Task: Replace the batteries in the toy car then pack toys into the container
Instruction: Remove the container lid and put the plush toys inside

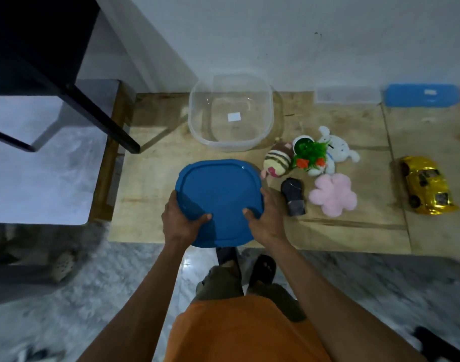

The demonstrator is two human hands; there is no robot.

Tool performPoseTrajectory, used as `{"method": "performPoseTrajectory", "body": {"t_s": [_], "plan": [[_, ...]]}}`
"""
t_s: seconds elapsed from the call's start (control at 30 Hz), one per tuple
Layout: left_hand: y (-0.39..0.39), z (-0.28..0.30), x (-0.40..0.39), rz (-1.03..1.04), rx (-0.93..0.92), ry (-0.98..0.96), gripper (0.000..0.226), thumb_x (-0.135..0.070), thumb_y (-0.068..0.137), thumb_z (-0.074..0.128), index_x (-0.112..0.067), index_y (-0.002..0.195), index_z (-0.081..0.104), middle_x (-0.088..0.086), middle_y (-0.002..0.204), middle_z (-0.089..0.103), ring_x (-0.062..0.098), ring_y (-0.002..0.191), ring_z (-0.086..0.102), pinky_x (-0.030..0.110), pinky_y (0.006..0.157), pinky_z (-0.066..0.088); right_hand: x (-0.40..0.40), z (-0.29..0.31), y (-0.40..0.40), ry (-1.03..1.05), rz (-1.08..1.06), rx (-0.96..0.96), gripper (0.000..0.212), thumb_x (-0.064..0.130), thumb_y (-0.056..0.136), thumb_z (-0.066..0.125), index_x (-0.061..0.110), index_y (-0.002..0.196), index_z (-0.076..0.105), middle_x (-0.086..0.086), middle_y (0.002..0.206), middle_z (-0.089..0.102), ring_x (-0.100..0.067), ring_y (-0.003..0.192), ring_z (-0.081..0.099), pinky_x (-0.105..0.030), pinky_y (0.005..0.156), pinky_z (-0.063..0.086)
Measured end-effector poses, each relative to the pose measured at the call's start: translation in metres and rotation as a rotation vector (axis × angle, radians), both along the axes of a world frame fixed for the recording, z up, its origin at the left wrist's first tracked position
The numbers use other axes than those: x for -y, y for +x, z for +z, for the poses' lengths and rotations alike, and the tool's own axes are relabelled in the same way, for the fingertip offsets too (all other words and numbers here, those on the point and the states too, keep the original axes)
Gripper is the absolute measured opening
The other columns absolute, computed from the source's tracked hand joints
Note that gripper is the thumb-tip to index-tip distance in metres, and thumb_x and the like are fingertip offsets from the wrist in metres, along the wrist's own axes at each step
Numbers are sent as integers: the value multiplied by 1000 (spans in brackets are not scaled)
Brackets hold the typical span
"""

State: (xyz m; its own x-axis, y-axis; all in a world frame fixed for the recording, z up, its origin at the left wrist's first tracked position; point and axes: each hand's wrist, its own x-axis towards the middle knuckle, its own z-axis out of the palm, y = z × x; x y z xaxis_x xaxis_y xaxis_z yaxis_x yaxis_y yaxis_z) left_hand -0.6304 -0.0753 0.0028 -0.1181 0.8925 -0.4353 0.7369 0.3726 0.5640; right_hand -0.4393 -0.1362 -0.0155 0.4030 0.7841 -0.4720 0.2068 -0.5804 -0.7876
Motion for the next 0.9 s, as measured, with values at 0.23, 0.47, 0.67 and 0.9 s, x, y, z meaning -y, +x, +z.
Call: {"method": "performPoseTrajectory", "body": {"t_s": [0.23,0.47,0.67,0.9], "plan": [[3,-20,-18,-103,-177,-64,111,-48,69,87,-22,154,20,11,152,33,39,140,25,63,109,34,-12,-24,-2,-187,9,96,65,37,91,63,29,148,32,1,150,40,-28,137,39,-52,108,41],[4,-34,-18,-96,-238,-51,108,-52,67,87,-26,150,23,14,152,26,42,136,26,62,108,30,-7,-12,-2,-153,53,262,57,32,93,63,16,145,42,-9,147,39,-30,137,32,-39,110,34],[61,-11,-15,-248,-102,285,83,-54,85,70,-17,151,35,18,153,33,42,137,30,60,110,30,11,21,63,225,-267,575,33,29,91,65,12,119,60,-9,115,63,-27,109,55,-45,91,48],[186,-13,-32,-474,60,371,58,-47,99,44,-14,148,42,16,142,49,34,129,42,43,106,31,3,5,166,-72,-269,787,61,54,99,41,31,153,26,-13,160,22,-37,139,26,-58,103,37]]}}
